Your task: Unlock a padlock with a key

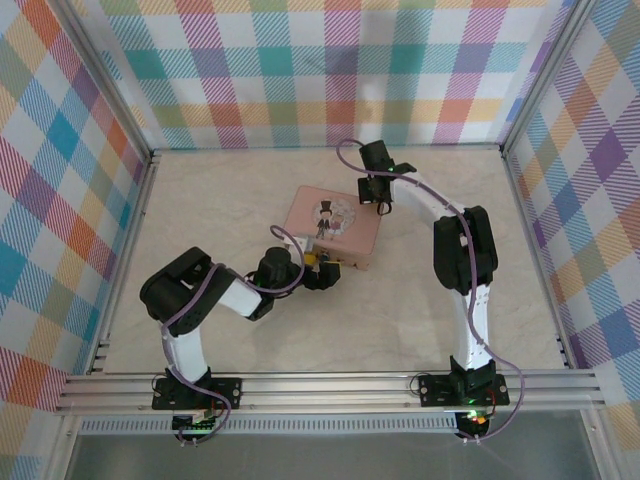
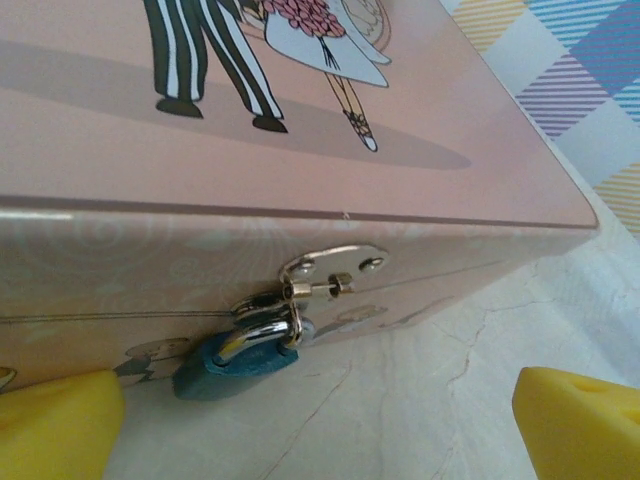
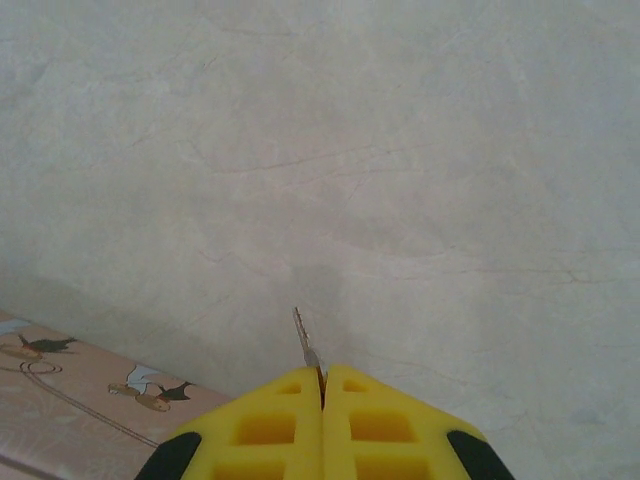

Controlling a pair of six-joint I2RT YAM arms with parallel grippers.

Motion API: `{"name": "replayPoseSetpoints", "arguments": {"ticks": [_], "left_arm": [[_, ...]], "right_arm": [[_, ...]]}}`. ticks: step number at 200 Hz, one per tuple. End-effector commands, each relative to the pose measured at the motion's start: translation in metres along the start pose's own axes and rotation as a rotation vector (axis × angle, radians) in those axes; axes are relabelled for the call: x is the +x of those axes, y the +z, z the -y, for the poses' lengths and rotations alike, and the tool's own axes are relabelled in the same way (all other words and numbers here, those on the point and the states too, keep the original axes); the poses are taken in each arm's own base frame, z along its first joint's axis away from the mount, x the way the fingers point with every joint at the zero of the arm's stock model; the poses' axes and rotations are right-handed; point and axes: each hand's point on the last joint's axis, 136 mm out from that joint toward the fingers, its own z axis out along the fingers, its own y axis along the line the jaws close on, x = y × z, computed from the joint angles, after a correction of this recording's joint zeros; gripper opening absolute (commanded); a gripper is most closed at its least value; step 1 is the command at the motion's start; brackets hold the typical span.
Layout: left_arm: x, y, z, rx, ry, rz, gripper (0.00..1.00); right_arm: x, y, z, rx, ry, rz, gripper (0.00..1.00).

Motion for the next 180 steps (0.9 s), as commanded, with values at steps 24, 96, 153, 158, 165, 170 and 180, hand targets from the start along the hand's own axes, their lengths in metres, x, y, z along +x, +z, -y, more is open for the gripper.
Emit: {"name": "replayPoseSetpoints", "arguments": {"ticks": [24,96,153,158,165,170,180], "left_arm": [[-0.027,0.013,0.036,0.178,0.035,0.045,0.93],[-0.028,0.015,0.026,-0.048,0.173,0.124,0.98],[-0.039,0.021,0.036,-0.051,0.203,0.181,0.98],[-0.040,0.022,0.041,-0.030,0.209,0.180,0.96],[-0.042,0.022,0.048,0.003,0.210,0.176,0.95],[-0.044,0.022,0.054,0.029,0.210,0.173,0.95],[-0.047,0.021,0.068,0.094,0.217,0.164,0.92]], "right_arm": [[0.056,0.018,-0.026,-0.047,-0.054,-0.152,0.00],[0.080,0.017,-0.044,-0.093,-0.038,-0.190,0.00],[0.092,0.016,-0.051,-0.126,-0.026,-0.206,0.00],[0.093,0.016,-0.052,-0.129,-0.025,-0.207,0.00],[0.095,0.016,-0.053,-0.129,-0.026,-0.211,0.00],[0.095,0.016,-0.053,-0.130,-0.026,-0.211,0.00],[0.097,0.016,-0.055,-0.132,-0.027,-0.213,0.00]]}}
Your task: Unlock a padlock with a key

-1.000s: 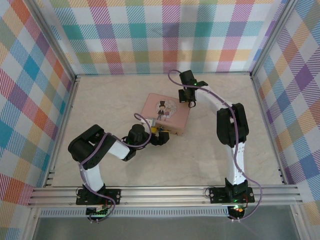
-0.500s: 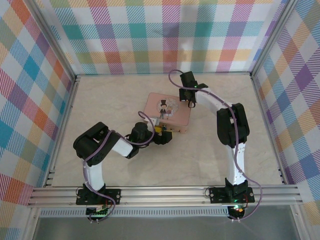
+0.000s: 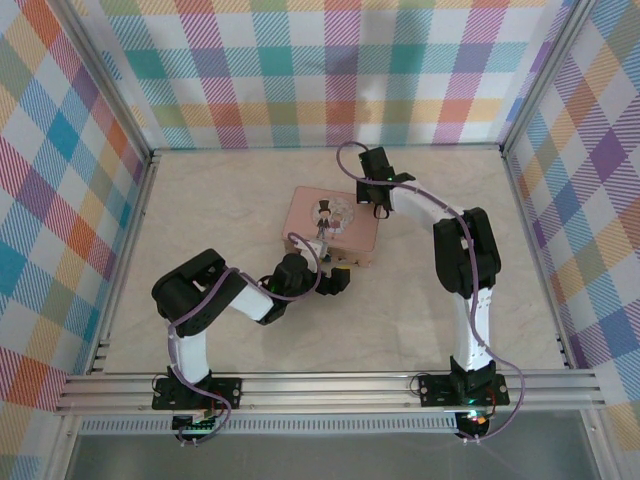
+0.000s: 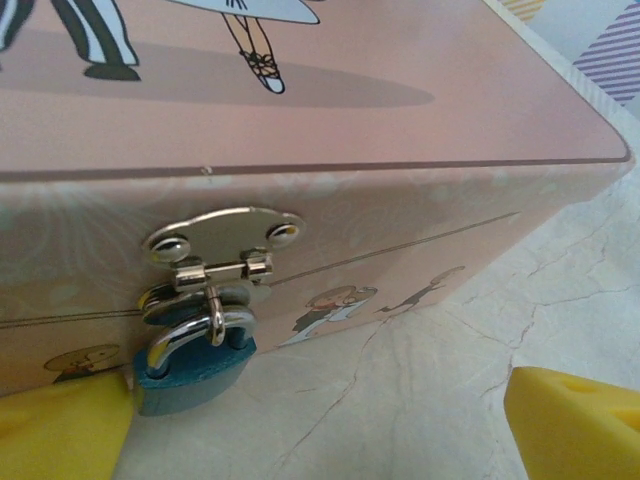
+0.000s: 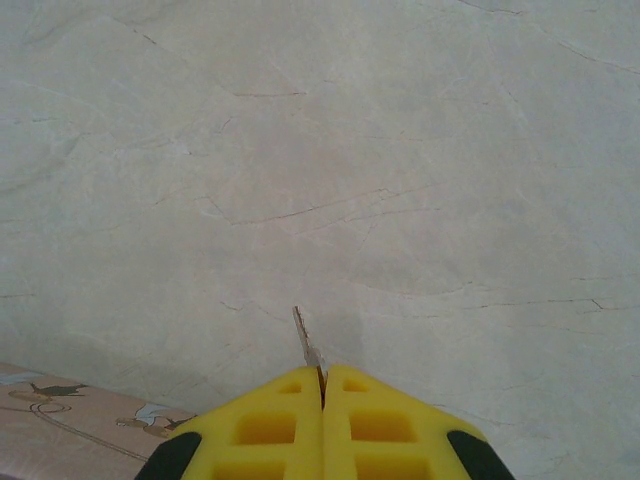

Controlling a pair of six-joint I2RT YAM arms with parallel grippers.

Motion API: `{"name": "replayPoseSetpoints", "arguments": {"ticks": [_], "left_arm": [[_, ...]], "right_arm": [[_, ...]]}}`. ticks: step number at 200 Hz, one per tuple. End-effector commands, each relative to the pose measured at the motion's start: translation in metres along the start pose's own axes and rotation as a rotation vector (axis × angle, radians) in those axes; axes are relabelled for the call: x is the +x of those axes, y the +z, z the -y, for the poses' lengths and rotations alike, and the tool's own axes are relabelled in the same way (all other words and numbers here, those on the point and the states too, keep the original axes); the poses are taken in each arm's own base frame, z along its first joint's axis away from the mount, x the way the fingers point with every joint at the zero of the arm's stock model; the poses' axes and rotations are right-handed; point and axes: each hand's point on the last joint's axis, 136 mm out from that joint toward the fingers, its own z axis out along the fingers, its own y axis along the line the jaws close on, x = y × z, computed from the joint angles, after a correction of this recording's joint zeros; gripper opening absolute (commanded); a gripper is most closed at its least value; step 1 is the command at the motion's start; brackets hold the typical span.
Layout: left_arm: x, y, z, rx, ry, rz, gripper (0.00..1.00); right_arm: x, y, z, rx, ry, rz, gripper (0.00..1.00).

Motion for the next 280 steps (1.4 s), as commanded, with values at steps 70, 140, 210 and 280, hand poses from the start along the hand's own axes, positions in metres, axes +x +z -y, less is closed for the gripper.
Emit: {"name": "replayPoseSetpoints", "arguments": {"ticks": [70,140,210,280], "left_arm": [[-0.081,-0.014,0.059,0.356,-0.044,0.162,0.76],[-0.082,-0.007,0.045,0.364,-0.143,0.160,0.76],[-0.076,-0.003,0.047,0.412,-0.183,0.156,0.77],[-0.066,-0.002,0.036,0.356,-0.184,0.130,0.76]], "right_arm": [[0.107,0.003,-0.041,-0.113,-0.086,-0.316,0.00],[0.101,-0.003,-0.039,-0.115,-0.088,-0.297,0.00],[0.092,-0.009,-0.042,-0.130,-0.089,-0.275,0.00],[0.021,-0.052,-0.027,-0.121,-0.071,-0.125,0.00]]}}
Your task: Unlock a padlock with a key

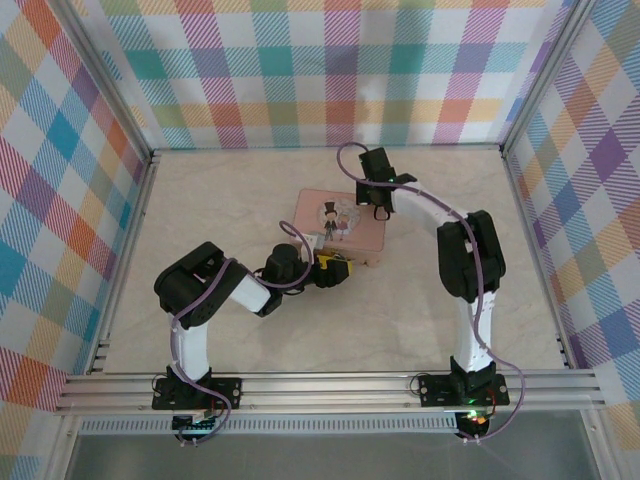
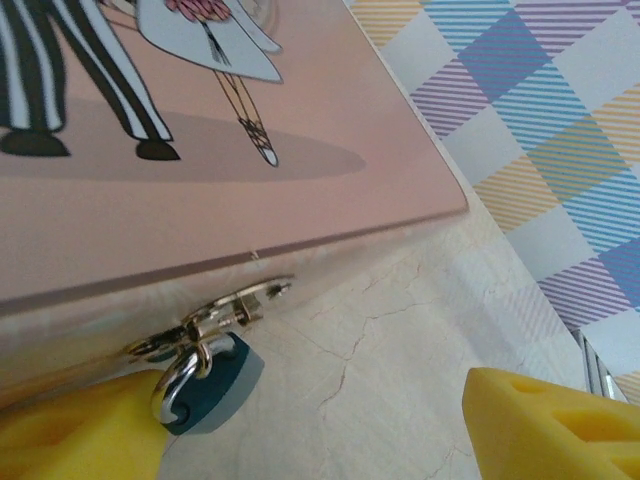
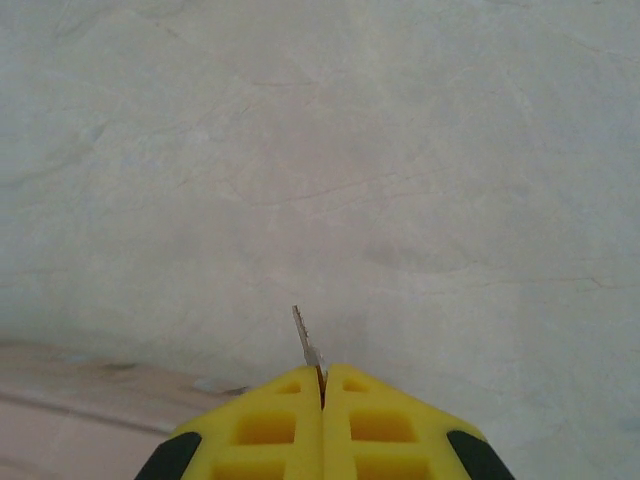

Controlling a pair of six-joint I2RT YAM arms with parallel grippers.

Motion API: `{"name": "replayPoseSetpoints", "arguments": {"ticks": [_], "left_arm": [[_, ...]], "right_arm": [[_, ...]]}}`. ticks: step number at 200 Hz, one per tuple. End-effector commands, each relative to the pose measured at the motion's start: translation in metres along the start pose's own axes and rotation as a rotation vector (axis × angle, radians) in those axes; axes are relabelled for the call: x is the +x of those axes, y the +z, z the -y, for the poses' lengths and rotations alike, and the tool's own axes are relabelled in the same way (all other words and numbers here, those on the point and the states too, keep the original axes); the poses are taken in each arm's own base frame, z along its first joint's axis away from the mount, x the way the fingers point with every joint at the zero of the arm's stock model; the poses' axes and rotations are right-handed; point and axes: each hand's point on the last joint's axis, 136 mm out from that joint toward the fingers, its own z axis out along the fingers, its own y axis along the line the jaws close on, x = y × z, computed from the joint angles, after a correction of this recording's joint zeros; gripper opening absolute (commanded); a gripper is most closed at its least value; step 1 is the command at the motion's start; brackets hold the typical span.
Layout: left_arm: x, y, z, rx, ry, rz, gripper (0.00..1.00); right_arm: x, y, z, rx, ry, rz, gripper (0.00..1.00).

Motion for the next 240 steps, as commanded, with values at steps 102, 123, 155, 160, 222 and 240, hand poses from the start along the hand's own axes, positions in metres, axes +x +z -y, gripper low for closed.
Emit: {"name": "replayPoseSetpoints", "arguments": {"ticks": [102,123,155,160,222,240], "left_arm": [[-0.034,0.003,0.019,0.080,0.089,0.100,0.76],[-0.032,0.007,0.021,0.100,0.083,0.086,0.76],[-0.028,0.011,0.019,0.109,0.072,0.064,0.76],[-0.027,0.011,0.020,0.111,0.070,0.061,0.76],[-0.012,0.017,0.010,0.107,0.037,0.013,0.73],[-0.012,0.019,0.007,0.100,0.033,0.014,0.73]], "right_arm": [[0.046,-0.083,0.089,0.119,0.132,-0.065,0.00],[0.068,-0.084,0.109,0.174,0.178,-0.100,0.00],[0.099,-0.064,0.100,0.127,0.194,-0.172,0.00],[0.101,-0.061,0.097,0.114,0.192,-0.180,0.00],[0.101,-0.040,0.055,-0.002,0.150,-0.198,0.00],[0.103,-0.038,0.051,-0.012,0.142,-0.202,0.00]]}}
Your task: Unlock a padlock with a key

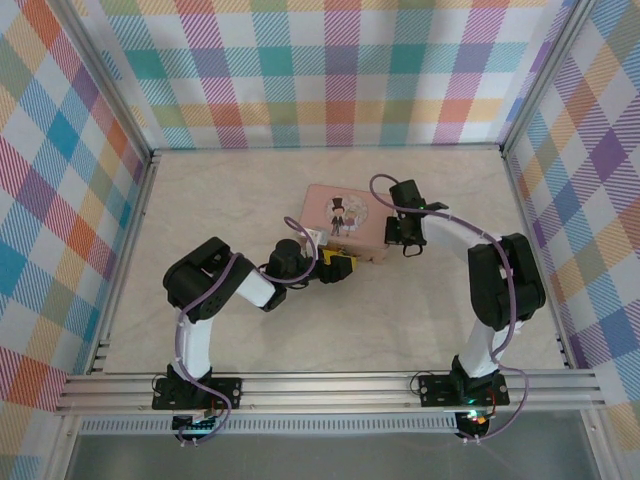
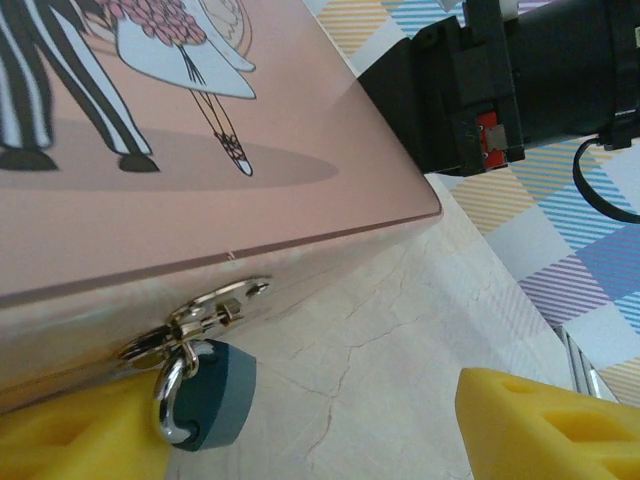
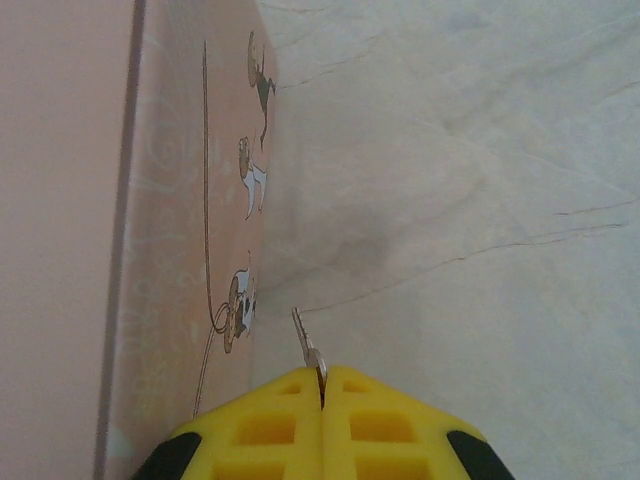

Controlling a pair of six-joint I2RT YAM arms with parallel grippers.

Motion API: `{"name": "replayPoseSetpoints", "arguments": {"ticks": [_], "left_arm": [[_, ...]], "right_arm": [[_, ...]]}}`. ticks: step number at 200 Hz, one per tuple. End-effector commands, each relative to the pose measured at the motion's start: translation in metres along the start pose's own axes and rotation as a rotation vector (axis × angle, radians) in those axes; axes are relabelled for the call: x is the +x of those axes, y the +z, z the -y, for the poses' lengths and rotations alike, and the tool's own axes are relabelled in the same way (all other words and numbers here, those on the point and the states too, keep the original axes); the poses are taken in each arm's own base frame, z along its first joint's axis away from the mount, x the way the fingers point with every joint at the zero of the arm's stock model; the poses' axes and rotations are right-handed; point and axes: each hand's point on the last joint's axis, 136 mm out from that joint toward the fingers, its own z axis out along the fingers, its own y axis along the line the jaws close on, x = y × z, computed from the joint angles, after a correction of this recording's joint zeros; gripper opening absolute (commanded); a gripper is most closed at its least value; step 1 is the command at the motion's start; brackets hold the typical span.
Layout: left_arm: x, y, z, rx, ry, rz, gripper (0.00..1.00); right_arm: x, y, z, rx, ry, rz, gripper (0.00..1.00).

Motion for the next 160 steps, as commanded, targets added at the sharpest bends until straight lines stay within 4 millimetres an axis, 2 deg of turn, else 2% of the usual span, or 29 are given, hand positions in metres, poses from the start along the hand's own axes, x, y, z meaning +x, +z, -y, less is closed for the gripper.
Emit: {"name": "replayPoseSetpoints", "arguments": {"ticks": [1,37,63,90,115,160], "left_arm": [[-0.007,0.004,0.003,0.032,0.006,0.019,0.73],[-0.014,0.005,0.004,0.034,0.017,0.046,0.77],[-0.017,0.005,0.007,0.050,0.019,0.058,0.73],[-0.020,0.000,0.000,0.036,-0.009,0.090,0.72],[-0.021,-0.008,-0.007,0.024,-0.024,0.113,0.76],[-0.020,-0.004,-0.007,0.032,-0.033,0.099,0.76]], "right_arm": [[-0.013,-0.002,-0.020,-0.069,0.006,0.034,0.00],[-0.011,-0.003,-0.020,-0.070,0.005,0.038,0.00],[-0.011,-0.004,-0.023,-0.084,0.005,0.040,0.00],[-0.010,-0.002,-0.029,-0.112,0.002,0.034,0.00],[-0.009,-0.002,-0.034,-0.126,-0.006,0.034,0.00],[-0.007,0.001,-0.047,-0.152,-0.025,0.032,0.00]]}}
